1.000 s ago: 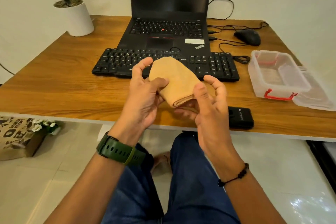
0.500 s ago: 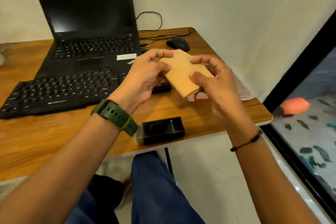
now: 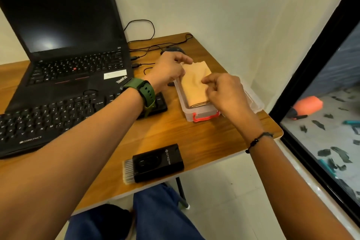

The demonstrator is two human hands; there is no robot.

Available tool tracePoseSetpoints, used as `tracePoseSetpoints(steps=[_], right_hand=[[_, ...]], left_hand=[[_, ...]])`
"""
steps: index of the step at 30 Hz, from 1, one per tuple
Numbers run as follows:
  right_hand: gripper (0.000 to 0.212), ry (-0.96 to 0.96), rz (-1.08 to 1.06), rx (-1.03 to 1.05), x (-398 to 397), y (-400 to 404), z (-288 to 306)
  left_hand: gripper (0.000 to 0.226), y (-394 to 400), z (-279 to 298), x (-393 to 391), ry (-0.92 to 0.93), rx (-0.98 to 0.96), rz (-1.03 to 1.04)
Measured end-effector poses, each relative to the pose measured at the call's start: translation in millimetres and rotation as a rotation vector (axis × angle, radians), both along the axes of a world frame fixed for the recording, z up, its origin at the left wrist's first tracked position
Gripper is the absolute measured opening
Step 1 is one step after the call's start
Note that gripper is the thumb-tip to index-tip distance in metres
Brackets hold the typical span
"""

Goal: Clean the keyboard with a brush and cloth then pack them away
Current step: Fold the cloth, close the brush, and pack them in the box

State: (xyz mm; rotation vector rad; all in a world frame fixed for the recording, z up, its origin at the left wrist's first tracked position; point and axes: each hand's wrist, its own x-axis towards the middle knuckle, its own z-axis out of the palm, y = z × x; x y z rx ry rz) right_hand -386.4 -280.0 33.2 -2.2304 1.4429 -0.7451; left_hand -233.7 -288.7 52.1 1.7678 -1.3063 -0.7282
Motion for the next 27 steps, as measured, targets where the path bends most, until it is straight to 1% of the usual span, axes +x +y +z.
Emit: tracePoseSetpoints(steps=[3,5,7,9,11,14,18,21,24,26,27], right_hand=[[0.034,0.188,0.001,-0.035,4,1,-4],[0.035,0.269,0.013,-0.045,8,2,-6],[0.037,0.339,0.035,-0.039,11,1,-5],[0.038,0.386,0.055,-0.018,14,0,-3],[0.035,0.412,0.072,-0.019,15,-3,-1],[0.033,0.405,0.069,-0.029,17,-4,0],[0.03,0.39,0.069,-0.07,19,-2,-4],[0.028,0.364,0.071,-0.148,18,-2,-7],[0.03,0.32,0.089,-0.252,15,-4,-11],[0.031,0.286,0.14,-0.275,13,-2,-13],[0.031,0.277,0.169,-0.266,13,0,-14]], left_hand=[[0.035,-5,-13,1,-0.385,-0.03,-0.035],[0.03,-9,-23,2,-0.591,-0.066,-0.037],[0.025,-15,-32,6,-0.751,-0.089,-0.068],[0.022,-17,-36,7,-0.865,-0.092,-0.103],[0.02,-17,-37,7,-0.922,-0.104,-0.158],[0.02,-17,-35,4,-0.943,-0.107,-0.232],[0.021,-18,-31,4,-0.964,-0.106,-0.241],[0.024,-15,-31,3,-1.004,-0.109,-0.255],[0.023,-12,-31,2,-1.003,-0.18,-0.264],[0.022,-10,-30,1,-0.973,-0.213,-0.326],[0.022,-9,-29,1,-0.956,-0.198,-0.372]])
